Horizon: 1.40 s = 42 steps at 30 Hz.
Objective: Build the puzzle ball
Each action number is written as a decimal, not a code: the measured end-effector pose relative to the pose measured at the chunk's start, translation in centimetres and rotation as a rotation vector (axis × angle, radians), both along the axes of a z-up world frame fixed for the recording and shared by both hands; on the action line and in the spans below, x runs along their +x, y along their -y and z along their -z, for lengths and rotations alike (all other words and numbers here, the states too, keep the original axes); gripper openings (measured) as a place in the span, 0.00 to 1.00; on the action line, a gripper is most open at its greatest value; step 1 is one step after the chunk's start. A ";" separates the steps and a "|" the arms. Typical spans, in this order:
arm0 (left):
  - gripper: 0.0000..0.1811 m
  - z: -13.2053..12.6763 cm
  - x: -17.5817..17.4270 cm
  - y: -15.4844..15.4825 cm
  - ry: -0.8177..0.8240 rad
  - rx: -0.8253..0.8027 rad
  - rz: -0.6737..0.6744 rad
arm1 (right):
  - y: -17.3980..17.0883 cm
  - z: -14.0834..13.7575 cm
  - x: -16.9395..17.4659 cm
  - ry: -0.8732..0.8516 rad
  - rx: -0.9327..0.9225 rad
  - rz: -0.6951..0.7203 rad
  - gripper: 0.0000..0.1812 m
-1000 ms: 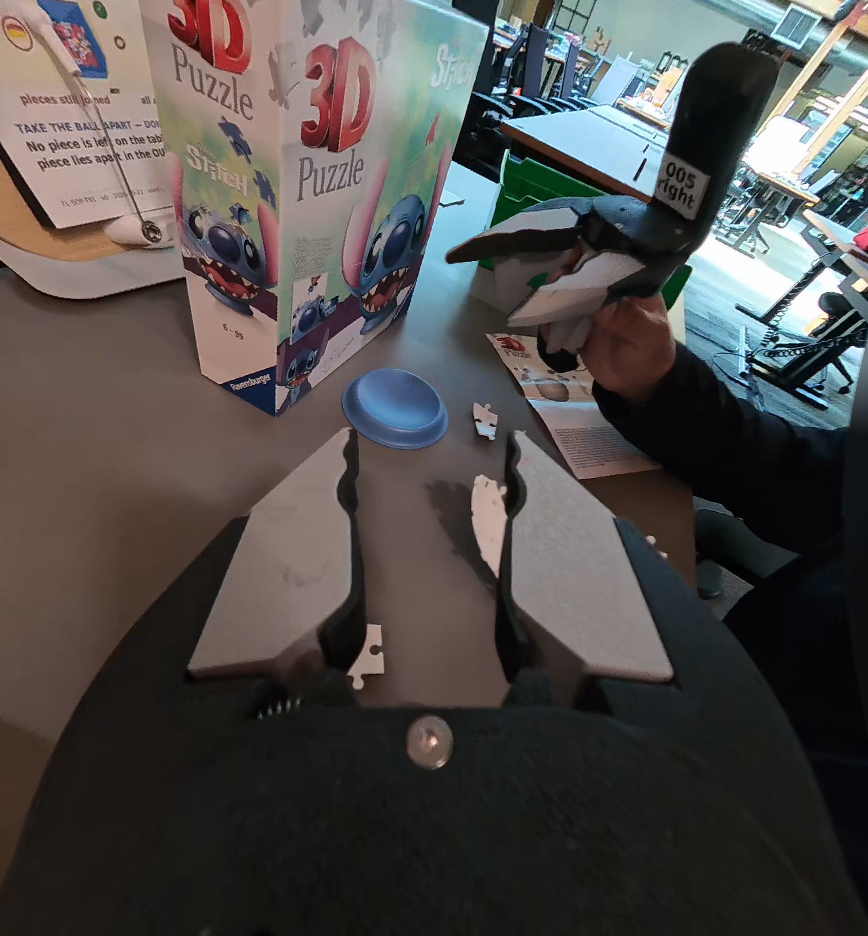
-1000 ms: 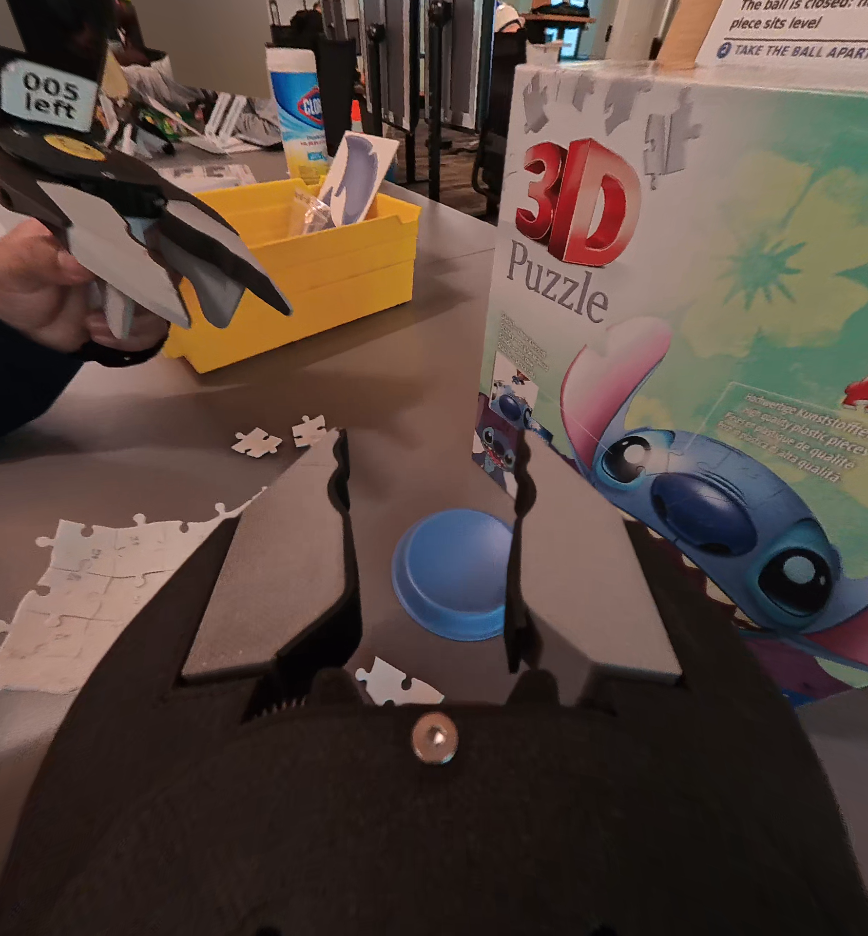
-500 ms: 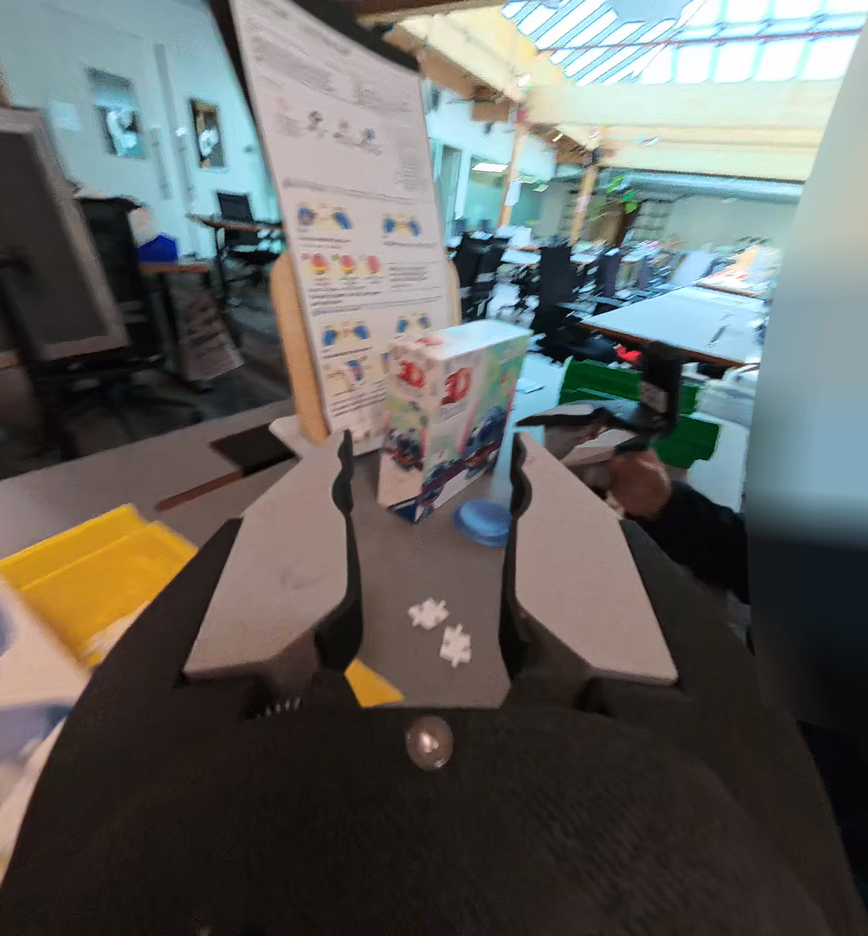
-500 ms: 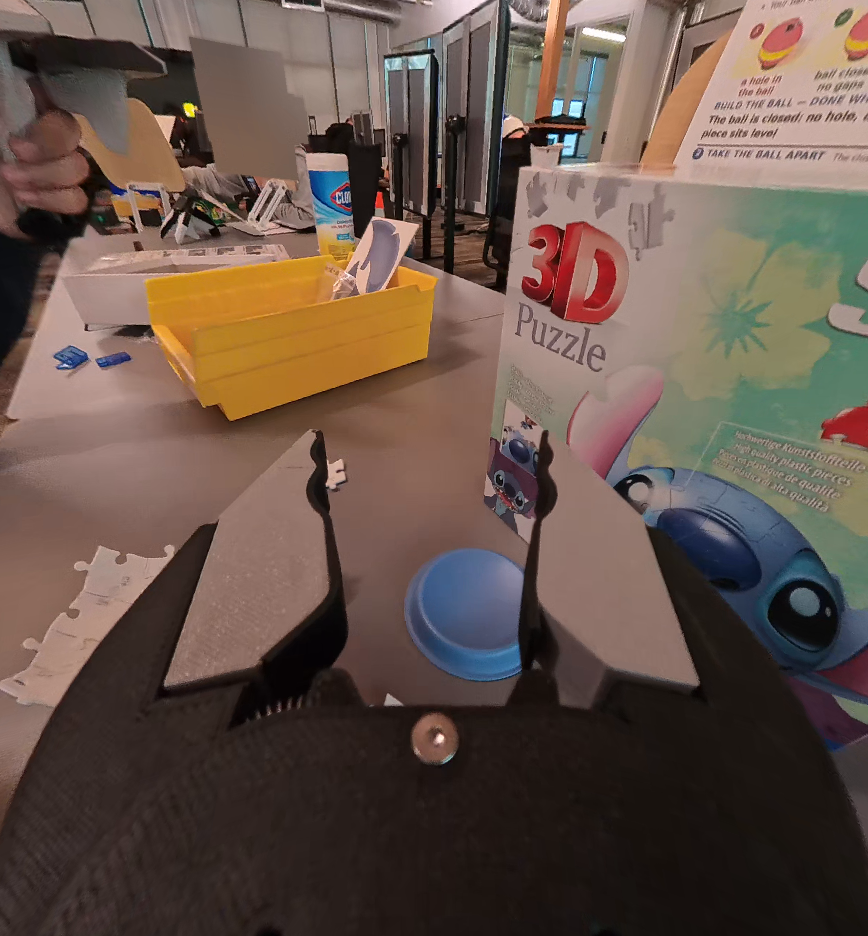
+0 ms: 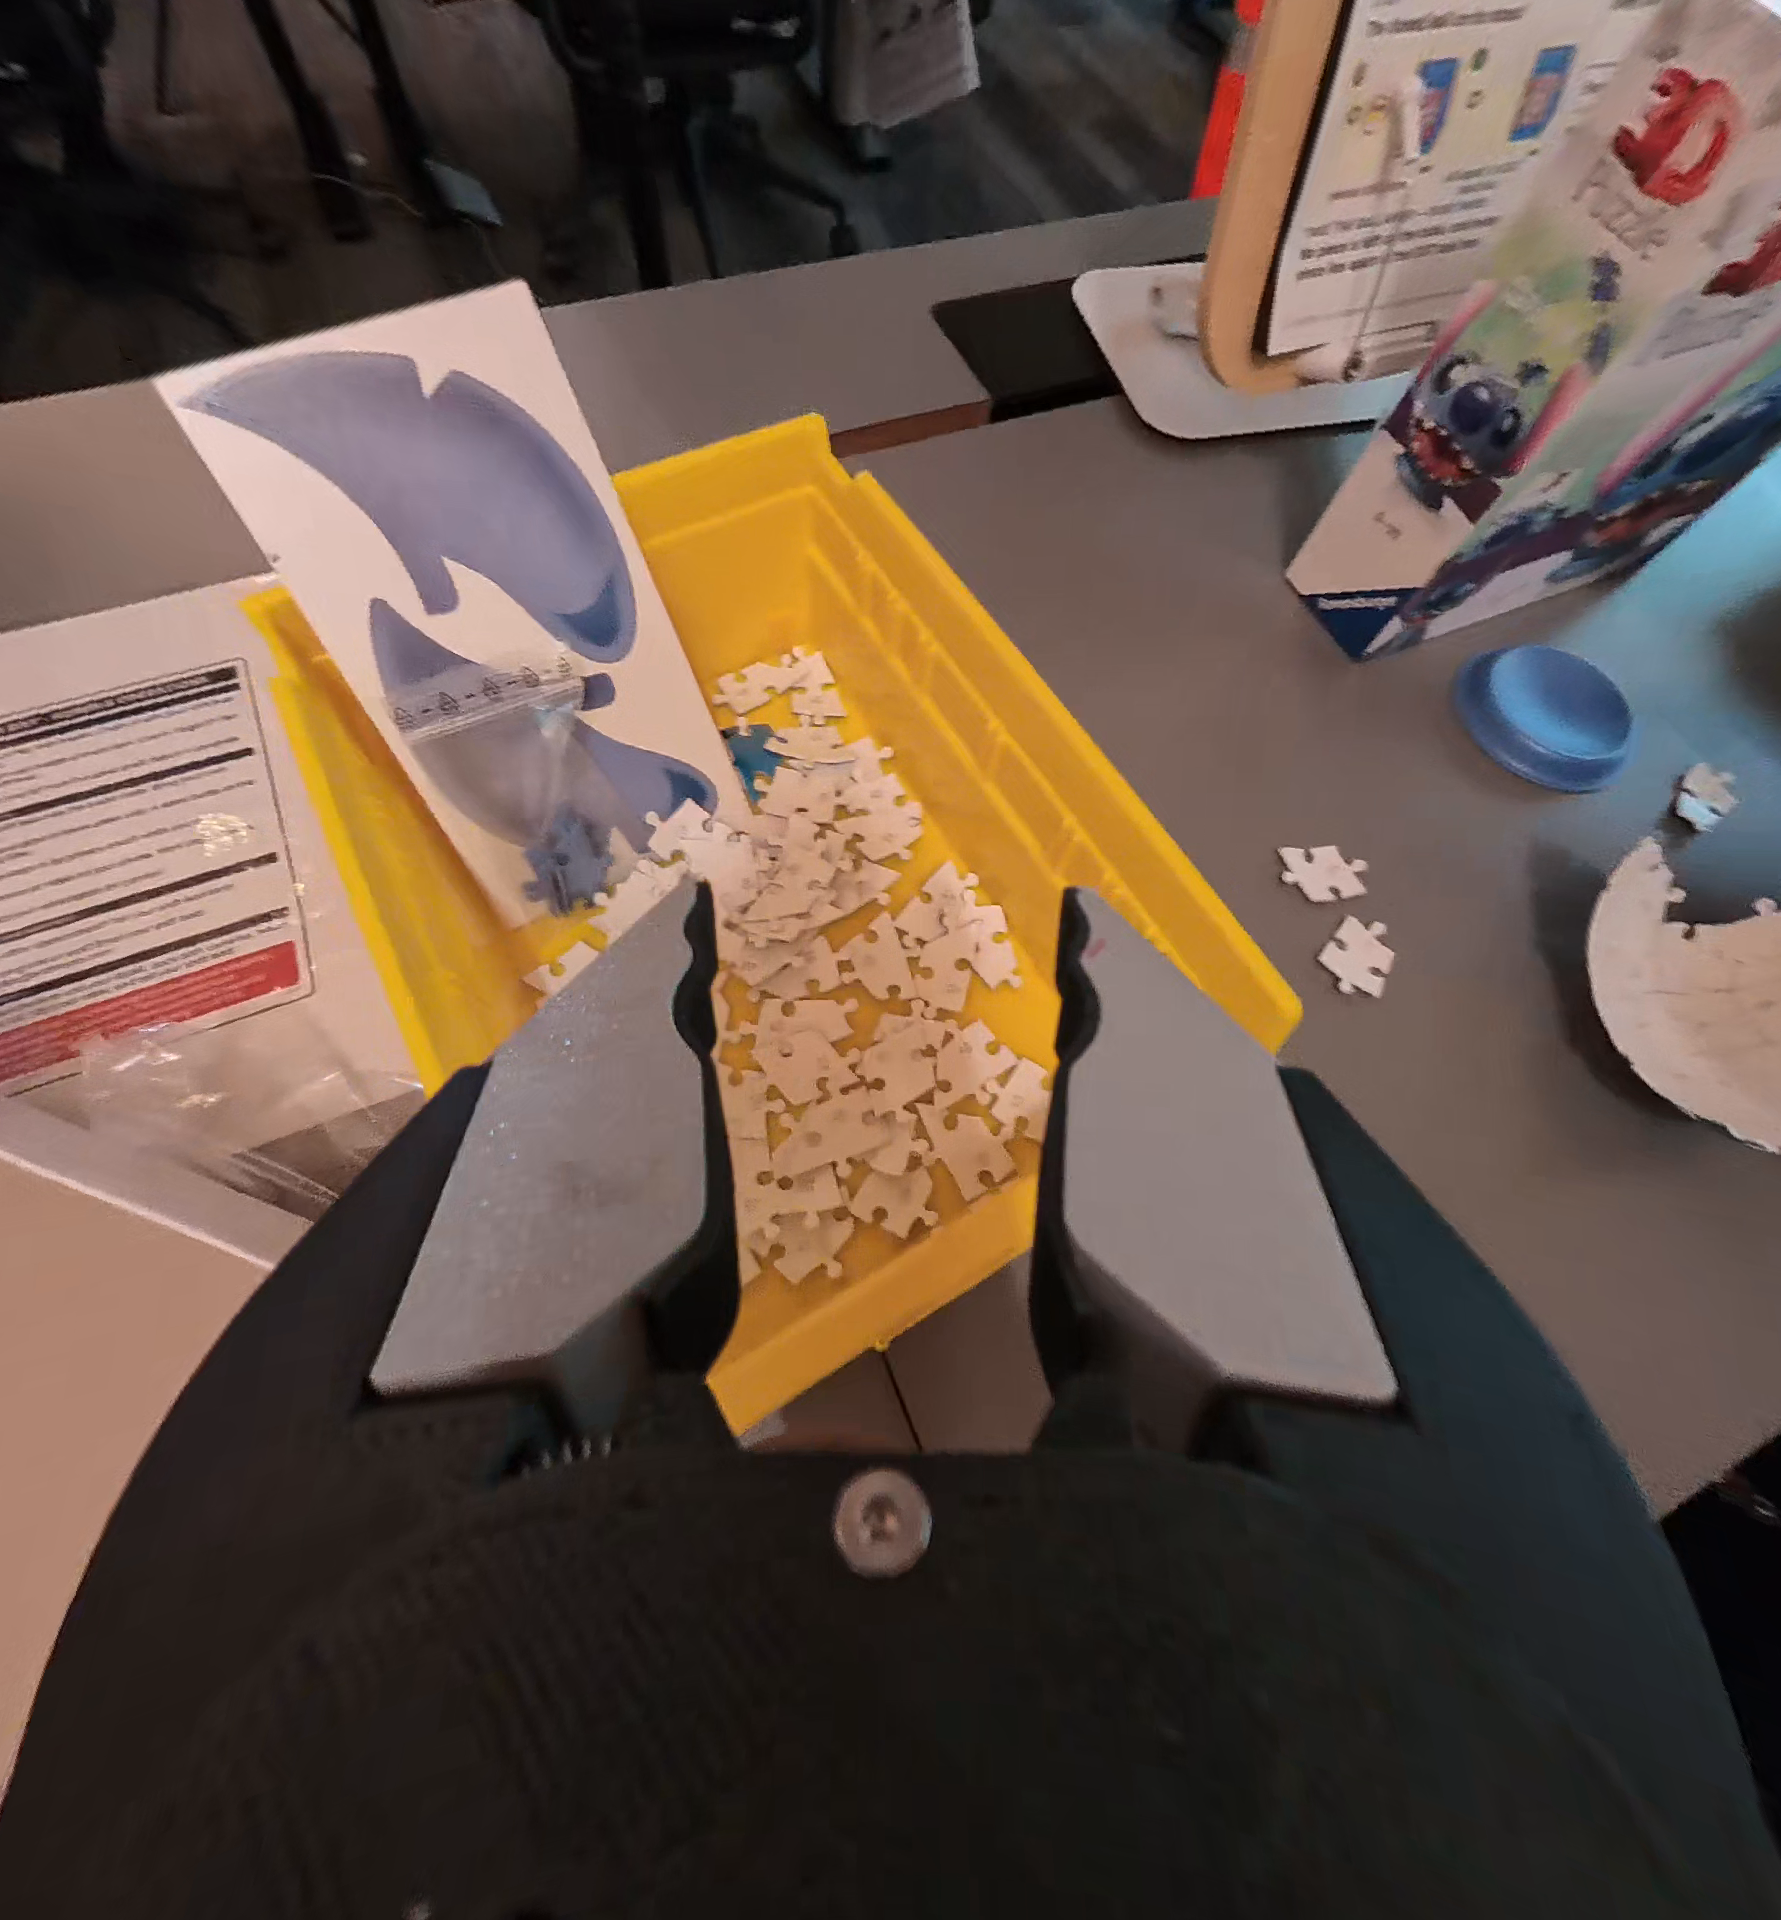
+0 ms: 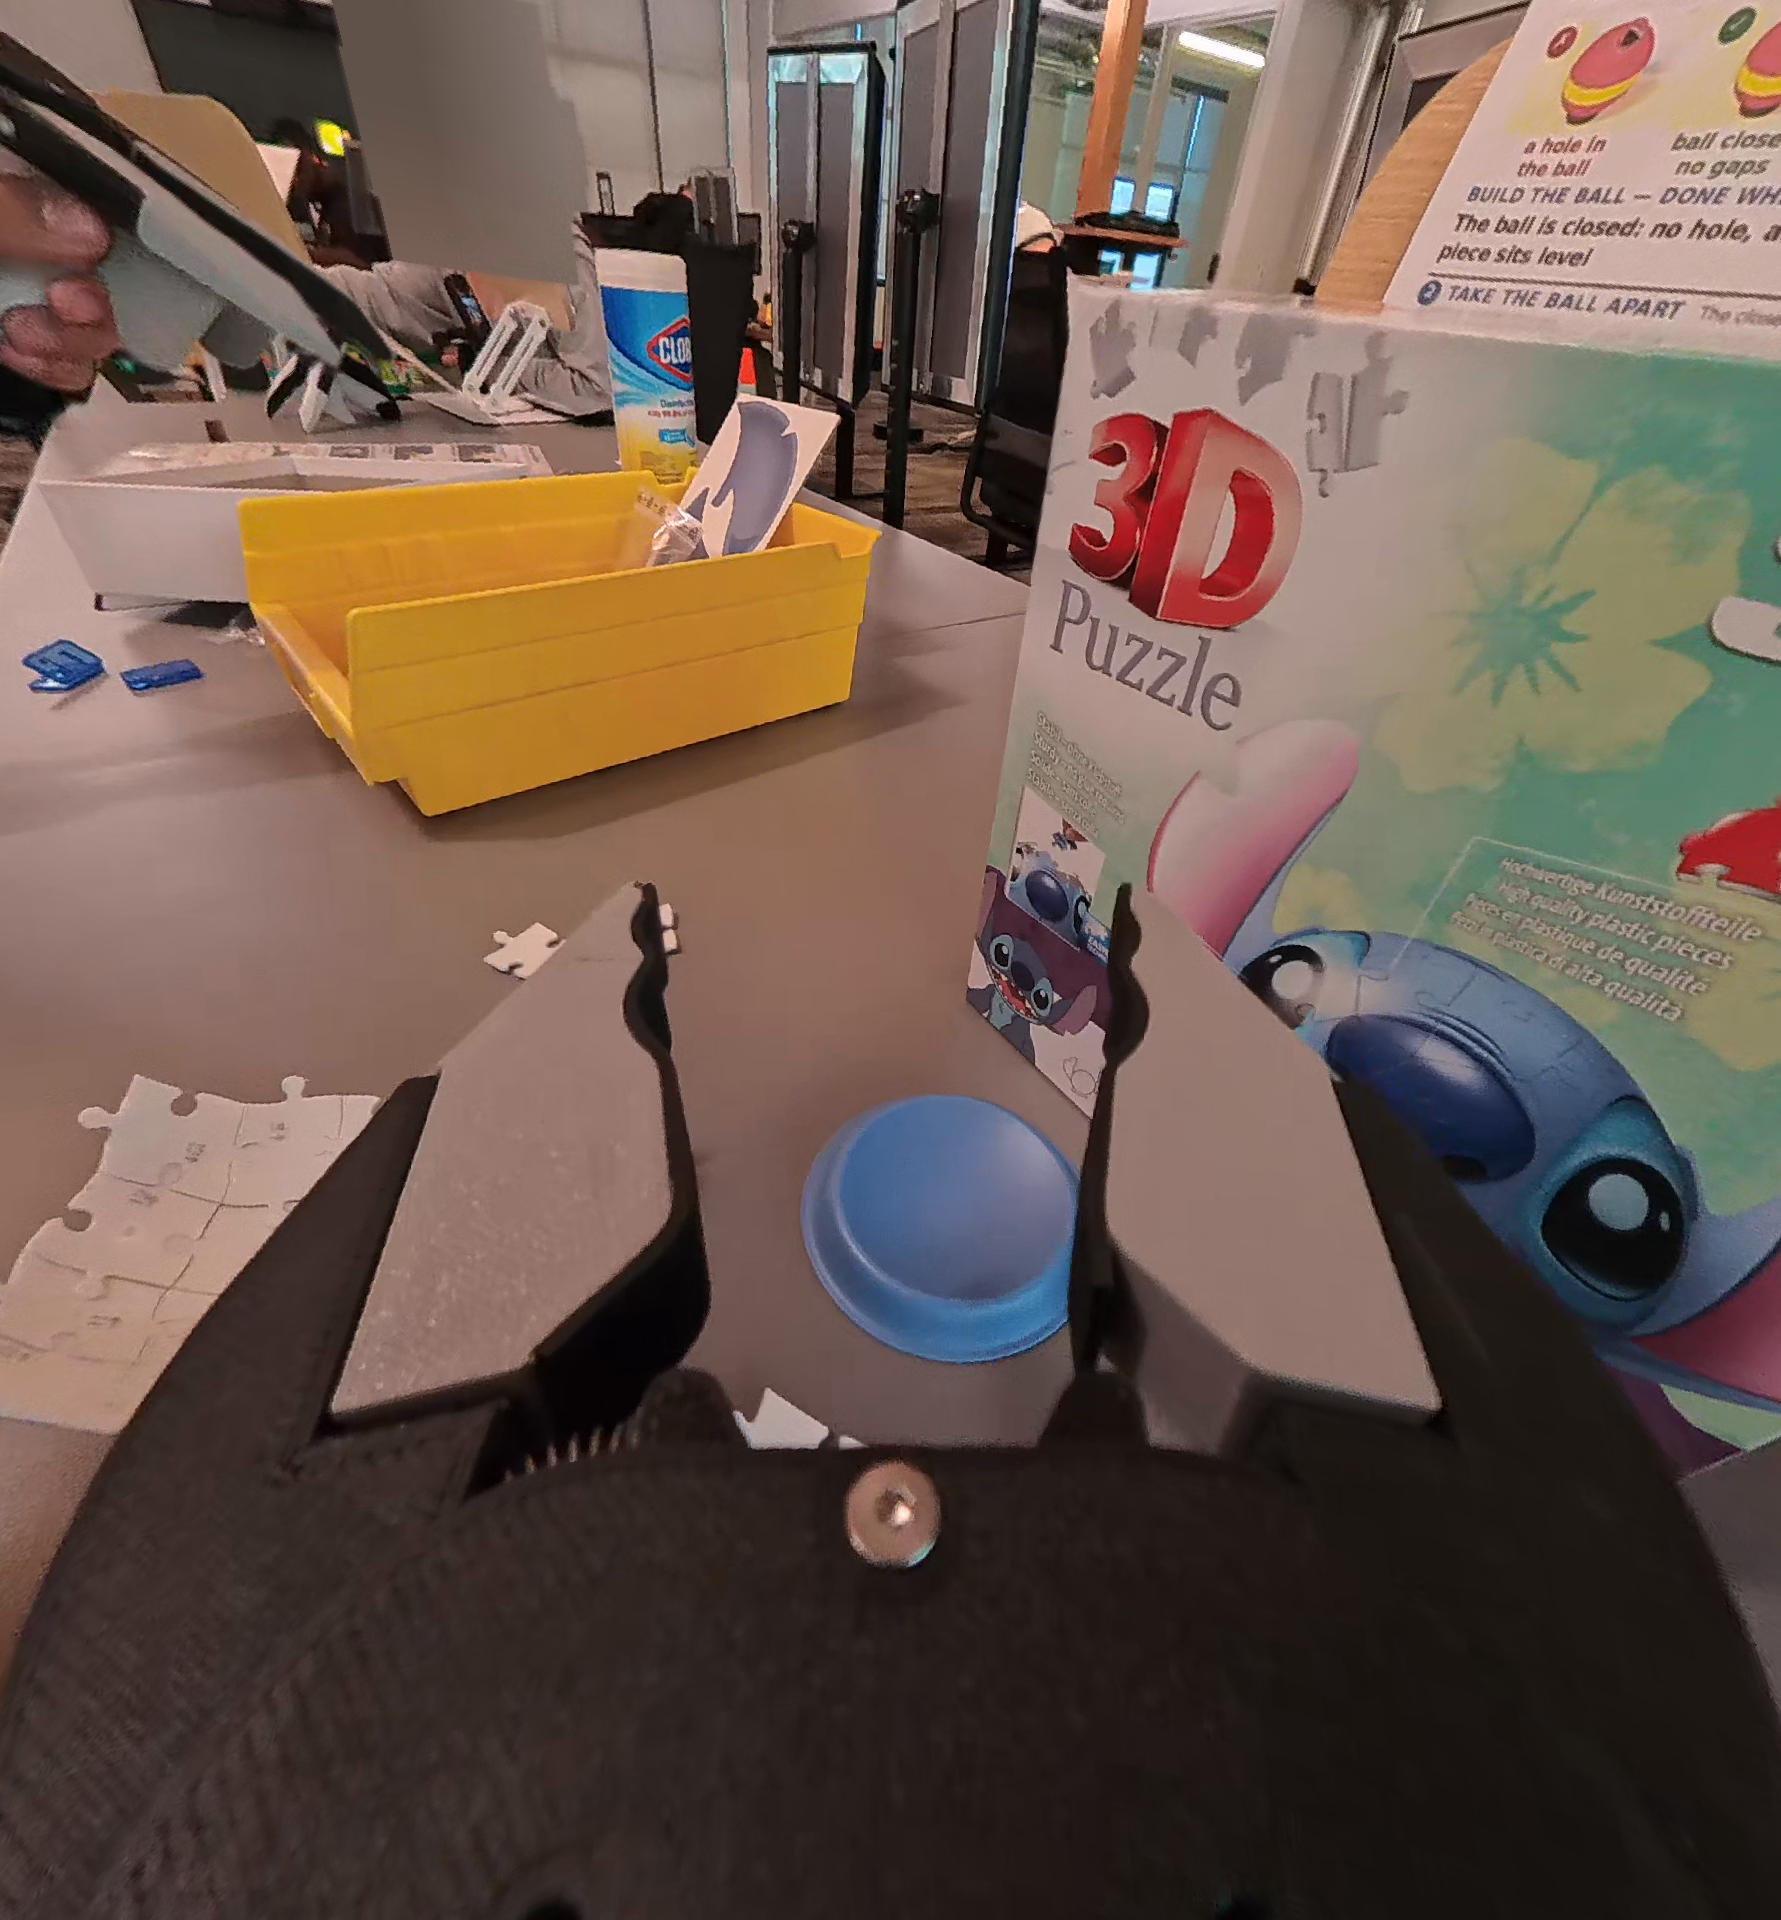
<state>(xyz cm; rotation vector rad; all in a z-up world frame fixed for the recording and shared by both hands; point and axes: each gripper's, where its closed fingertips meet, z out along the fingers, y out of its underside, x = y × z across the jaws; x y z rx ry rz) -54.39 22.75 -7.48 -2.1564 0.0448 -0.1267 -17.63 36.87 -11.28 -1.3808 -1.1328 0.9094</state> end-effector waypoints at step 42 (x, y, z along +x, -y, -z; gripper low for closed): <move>0.33 9.4 -5.5 -12.3 -0.051 -0.386 0.119 | -2.3 3.7 -0.1 0.075 -0.096 0.016 0.33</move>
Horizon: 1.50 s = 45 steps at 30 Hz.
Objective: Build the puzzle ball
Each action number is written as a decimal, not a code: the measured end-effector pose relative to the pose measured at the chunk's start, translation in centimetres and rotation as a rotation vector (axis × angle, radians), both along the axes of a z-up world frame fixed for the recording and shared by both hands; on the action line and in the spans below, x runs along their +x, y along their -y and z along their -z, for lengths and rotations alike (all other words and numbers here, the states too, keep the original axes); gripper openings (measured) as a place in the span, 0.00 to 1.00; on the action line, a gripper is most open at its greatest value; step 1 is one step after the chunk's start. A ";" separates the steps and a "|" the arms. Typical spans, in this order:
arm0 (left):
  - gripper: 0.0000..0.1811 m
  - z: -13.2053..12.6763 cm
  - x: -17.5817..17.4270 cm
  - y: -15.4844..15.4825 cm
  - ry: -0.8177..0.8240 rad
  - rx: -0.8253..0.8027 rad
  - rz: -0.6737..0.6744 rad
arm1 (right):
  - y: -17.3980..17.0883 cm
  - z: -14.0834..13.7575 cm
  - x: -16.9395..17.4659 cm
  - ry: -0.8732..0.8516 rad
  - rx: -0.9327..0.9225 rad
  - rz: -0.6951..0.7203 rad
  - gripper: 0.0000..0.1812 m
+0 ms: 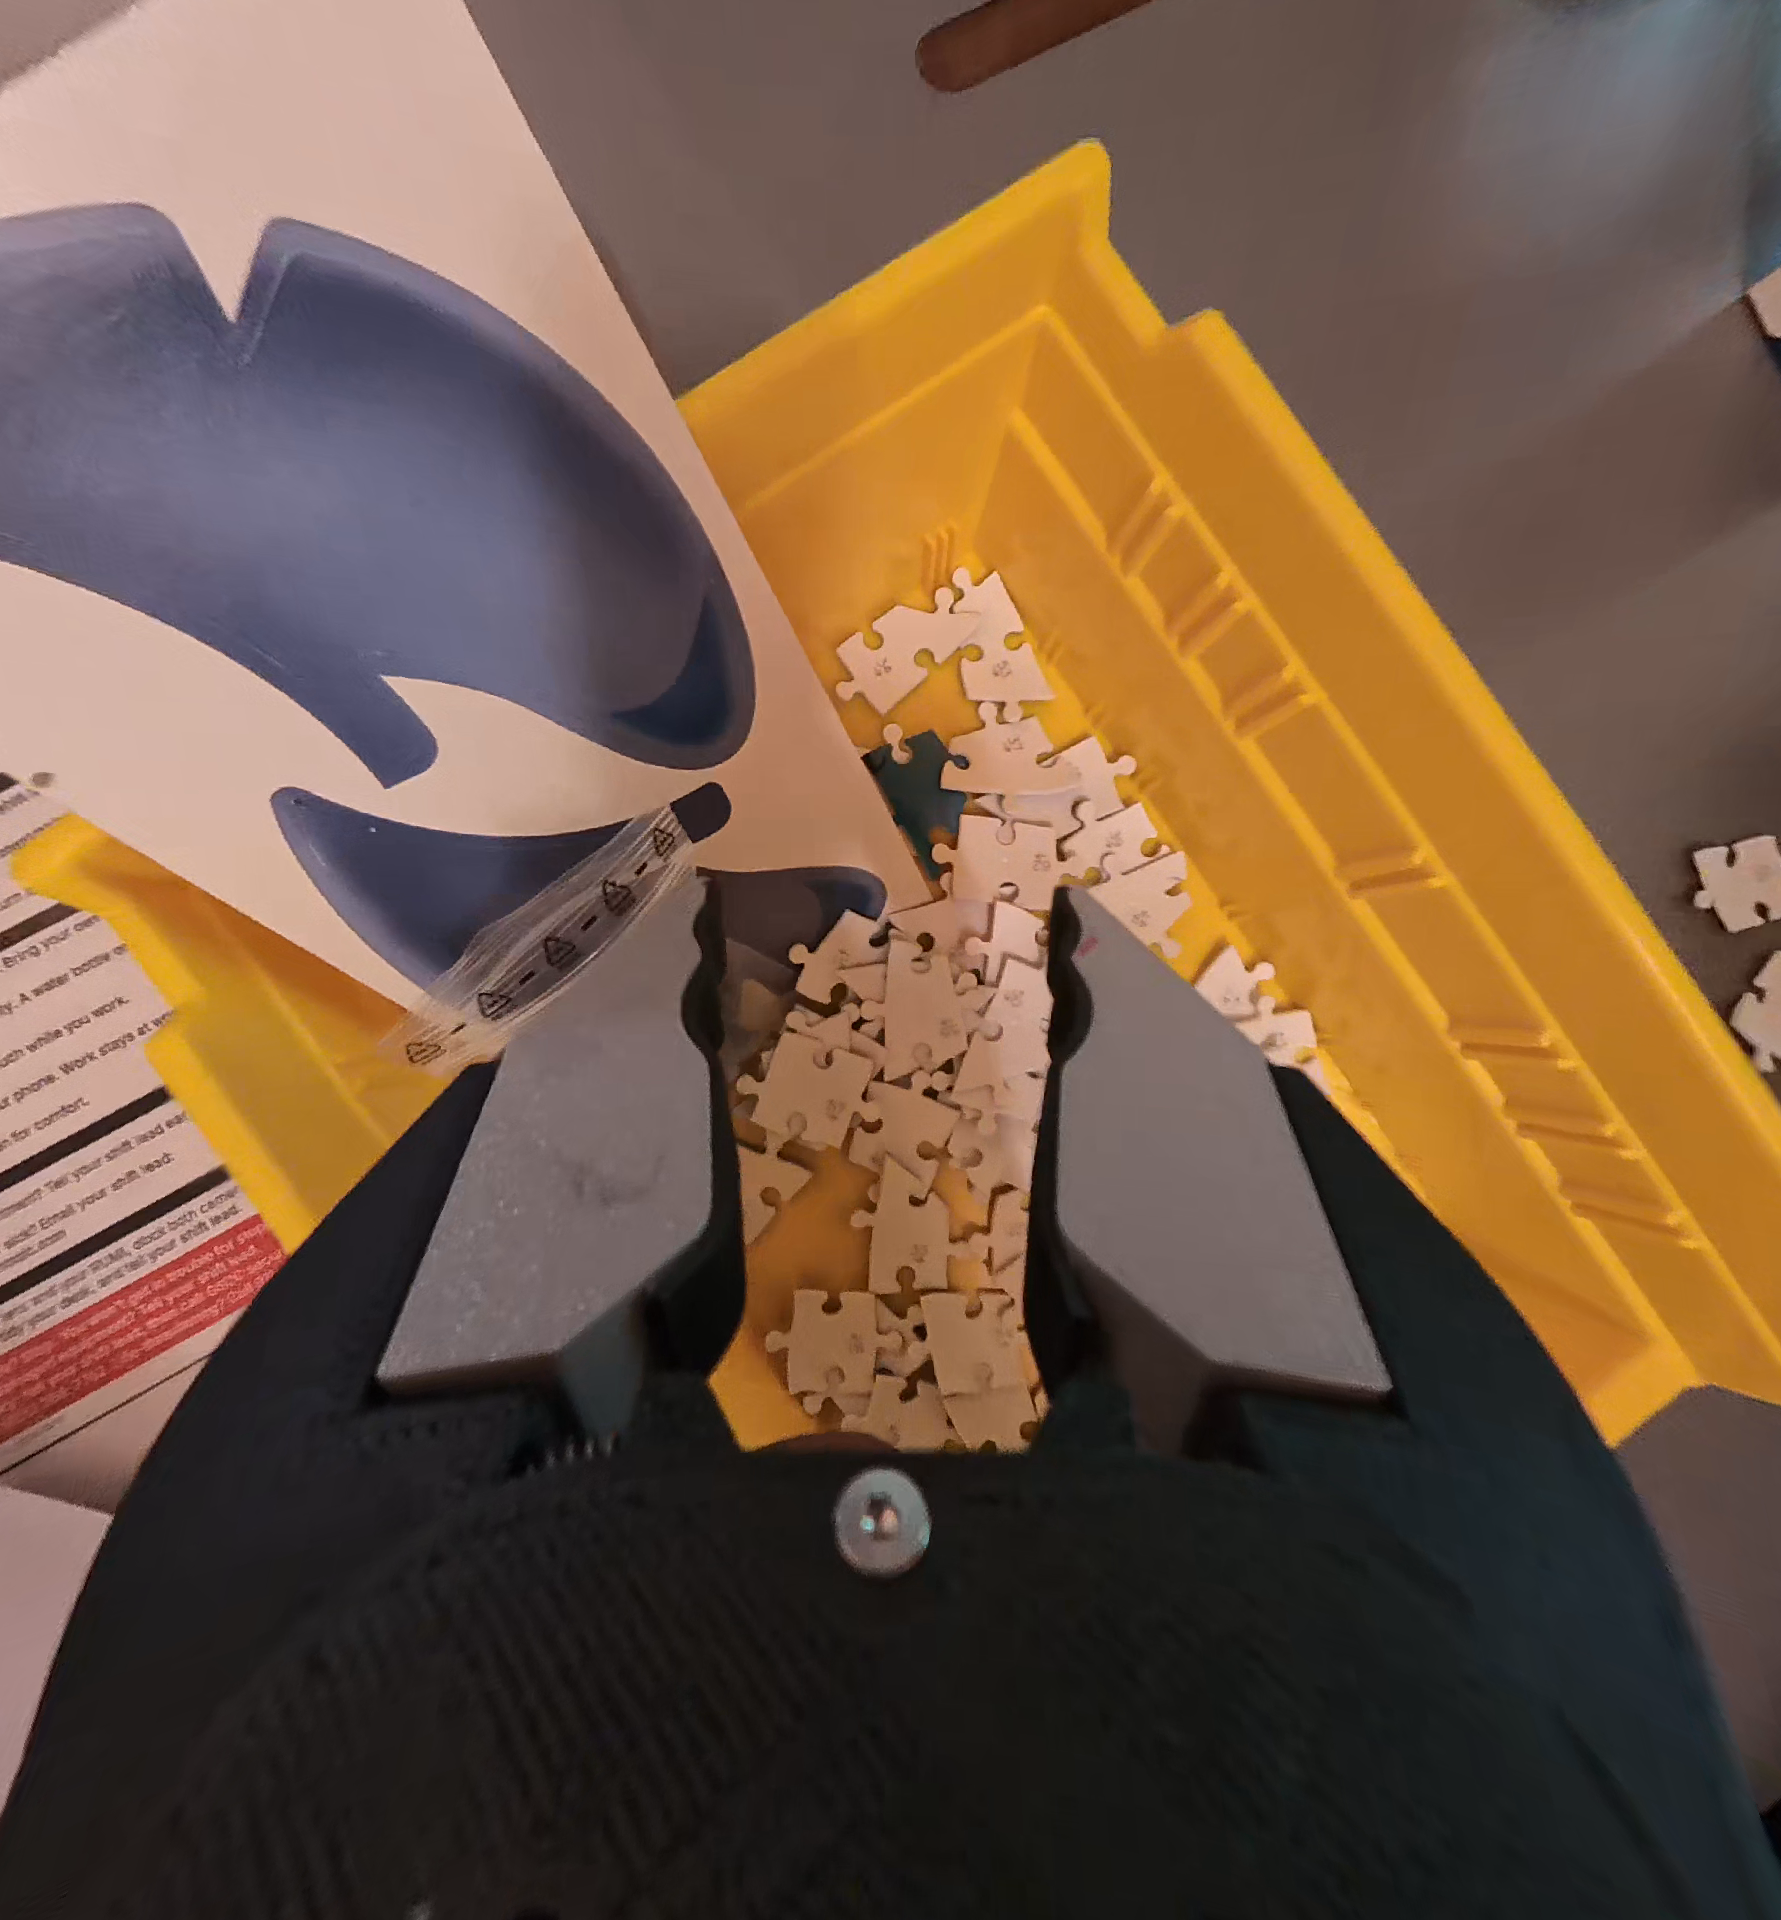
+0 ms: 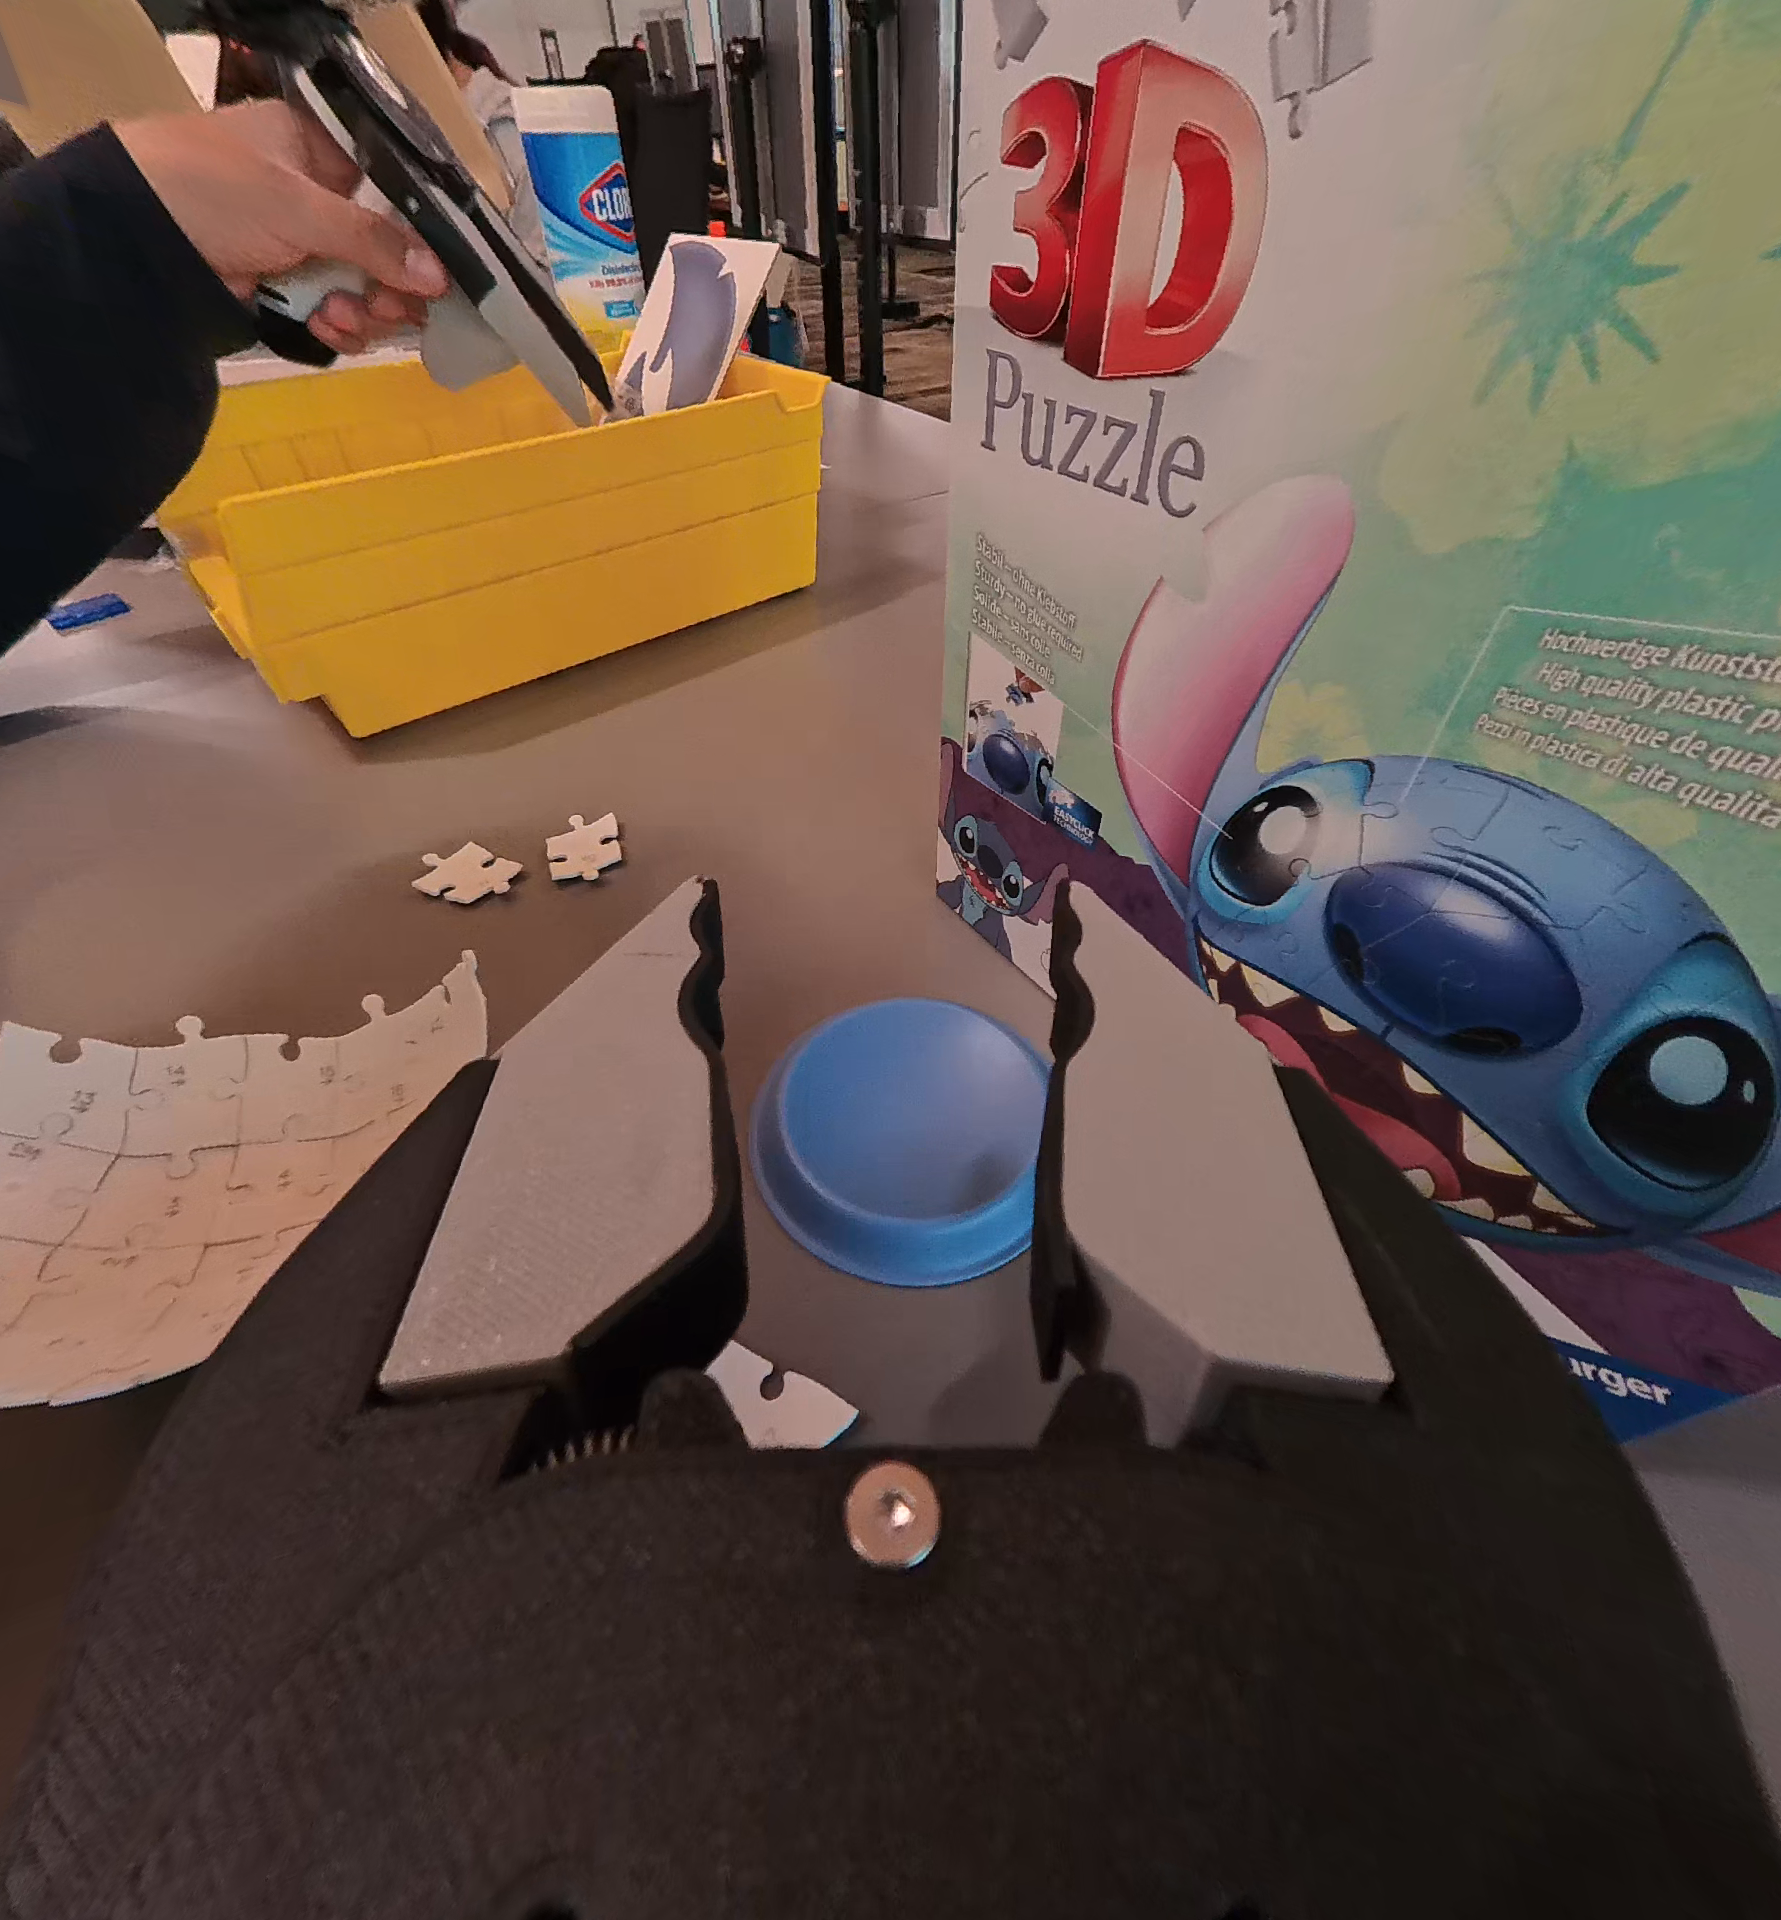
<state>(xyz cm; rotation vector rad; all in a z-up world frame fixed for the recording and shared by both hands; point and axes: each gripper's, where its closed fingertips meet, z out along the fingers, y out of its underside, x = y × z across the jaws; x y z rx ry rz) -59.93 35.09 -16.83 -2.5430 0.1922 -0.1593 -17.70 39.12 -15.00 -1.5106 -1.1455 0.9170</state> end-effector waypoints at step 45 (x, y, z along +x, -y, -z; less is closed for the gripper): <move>0.00 6.9 6.4 -0.3 0.167 -0.281 0.132 | 0.6 0.7 -1.0 -0.004 -0.048 -0.072 0.31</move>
